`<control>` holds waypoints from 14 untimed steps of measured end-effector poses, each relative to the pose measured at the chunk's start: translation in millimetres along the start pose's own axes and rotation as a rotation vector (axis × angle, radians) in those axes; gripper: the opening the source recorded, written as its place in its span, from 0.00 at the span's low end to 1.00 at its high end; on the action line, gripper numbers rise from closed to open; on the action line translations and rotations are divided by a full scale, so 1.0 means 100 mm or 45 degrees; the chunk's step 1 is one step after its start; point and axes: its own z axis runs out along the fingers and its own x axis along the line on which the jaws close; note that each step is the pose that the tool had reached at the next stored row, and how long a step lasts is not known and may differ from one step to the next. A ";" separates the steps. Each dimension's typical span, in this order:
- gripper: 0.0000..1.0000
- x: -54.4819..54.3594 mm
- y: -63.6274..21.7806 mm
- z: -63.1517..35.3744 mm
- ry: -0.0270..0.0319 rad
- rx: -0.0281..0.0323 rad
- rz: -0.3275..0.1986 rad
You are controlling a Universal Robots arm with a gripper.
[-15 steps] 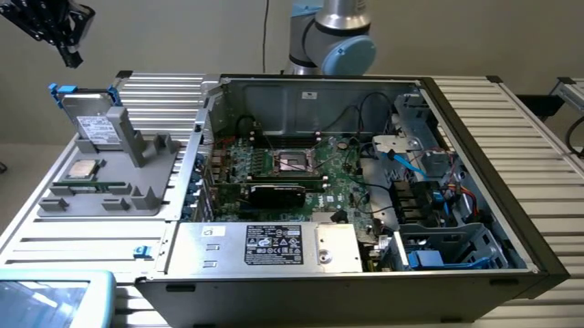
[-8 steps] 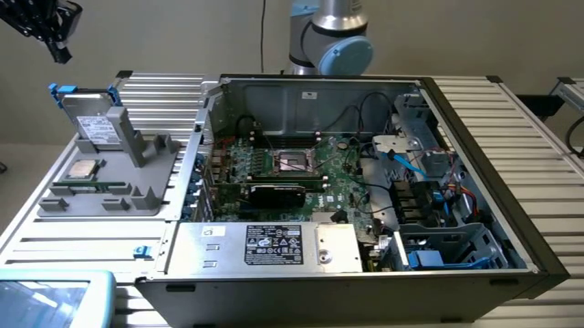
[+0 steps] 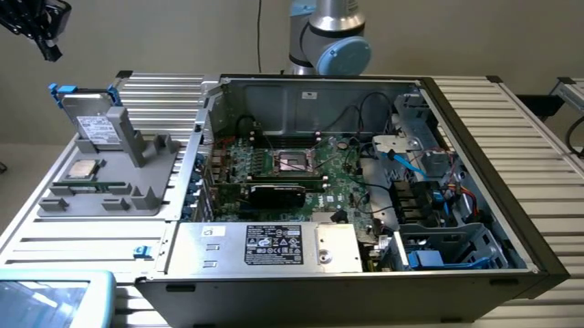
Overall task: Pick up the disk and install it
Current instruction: 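Reach for the disk, then pick up the disk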
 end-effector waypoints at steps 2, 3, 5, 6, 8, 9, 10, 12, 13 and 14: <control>0.11 0.00 0.000 -0.001 0.0002 0.0000 0.000; 0.11 0.00 0.000 0.000 0.0001 0.0000 0.000; 0.11 0.00 0.000 0.000 0.0001 0.0000 0.000; 0.11 0.00 0.000 0.000 0.0001 0.0000 0.000; 0.11 0.00 0.000 0.000 0.0001 0.0000 0.000; 0.11 0.00 0.000 0.000 0.0001 0.0000 0.000; 0.11 0.00 0.000 0.000 0.0001 0.0000 0.000; 0.11 0.00 0.000 0.000 0.0001 0.0000 0.000; 0.11 0.00 0.000 0.000 0.0001 0.0000 0.000; 0.11 0.00 0.000 0.000 0.0001 0.0000 0.000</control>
